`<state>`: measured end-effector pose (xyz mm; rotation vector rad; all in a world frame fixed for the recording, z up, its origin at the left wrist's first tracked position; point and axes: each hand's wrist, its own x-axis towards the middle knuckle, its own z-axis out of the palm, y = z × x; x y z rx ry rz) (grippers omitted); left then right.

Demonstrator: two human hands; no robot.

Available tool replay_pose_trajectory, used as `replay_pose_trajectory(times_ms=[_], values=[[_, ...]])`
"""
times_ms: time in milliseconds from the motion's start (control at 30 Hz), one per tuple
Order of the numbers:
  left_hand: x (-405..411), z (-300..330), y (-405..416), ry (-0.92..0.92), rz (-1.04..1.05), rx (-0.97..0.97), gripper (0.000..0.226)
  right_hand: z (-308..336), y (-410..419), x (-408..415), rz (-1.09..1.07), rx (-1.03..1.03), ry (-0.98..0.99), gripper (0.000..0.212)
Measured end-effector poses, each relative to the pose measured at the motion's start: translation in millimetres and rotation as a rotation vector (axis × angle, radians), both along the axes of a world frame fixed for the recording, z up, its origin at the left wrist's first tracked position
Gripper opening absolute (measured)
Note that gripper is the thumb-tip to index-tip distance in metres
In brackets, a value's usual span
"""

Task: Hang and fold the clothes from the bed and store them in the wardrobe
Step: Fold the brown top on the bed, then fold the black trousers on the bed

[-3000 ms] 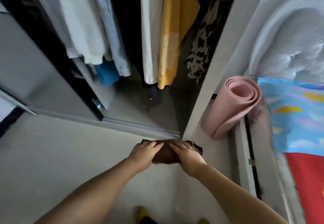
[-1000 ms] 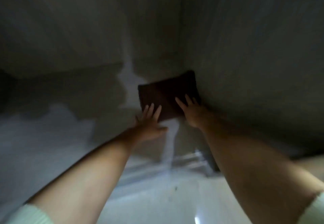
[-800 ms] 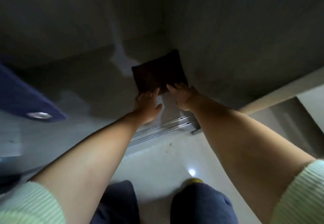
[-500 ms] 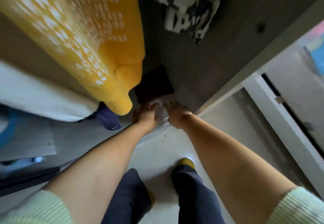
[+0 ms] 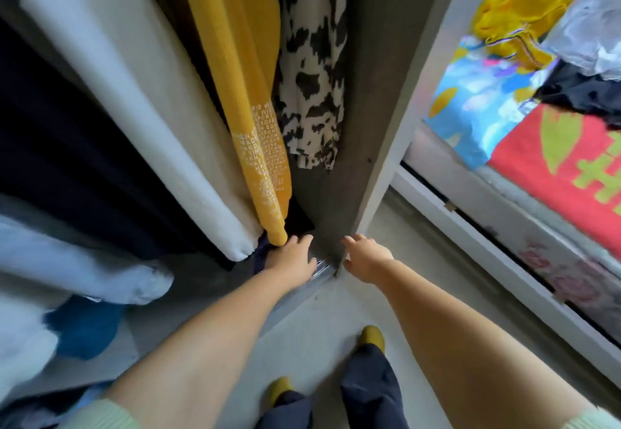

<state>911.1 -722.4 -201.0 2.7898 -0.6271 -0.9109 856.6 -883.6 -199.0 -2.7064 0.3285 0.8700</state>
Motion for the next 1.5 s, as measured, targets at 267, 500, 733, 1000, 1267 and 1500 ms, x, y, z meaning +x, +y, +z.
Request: replay_pose_trajectory(times_ms=[267,500,733,1000,1267,1500], values=[[-40.5,78.0,-42.2,-0.01,-0.216,-0.032,0.05,88.3,-37.3,-86.4,-0.267,-0.07,-0.106,0.052],[-100.1,121.7,-152.4,0.058,-0.248,-0.212,0.053,138.9,-130.7,-187.3,-0.435,-0.139,-0.087,0.042],[-216.4,134.4,-291.4,0.082,-0.458,-0.257,0.053,158.1,-251.2,-341.2,-0.623,-0.211,-0.018,0.035],[-298.5,154.1,-411.6,0.08,-0.639,-0.288,0.05,164.2,-346.3,-445.8,-0.816,-0.199,0.034,0.043],[-280.3,146.0,-528.6,0.088,-0.658,-0.3,0.05,154.1,-433.6,-450.6,-0.895,-0.18,0.018,0.041],[-252.7,151.9,-672.6,0.147,-0.767,-0.278,0.047,172.2,-556.0,-428.4,-1.015,-0.167,0.032,0.049]])
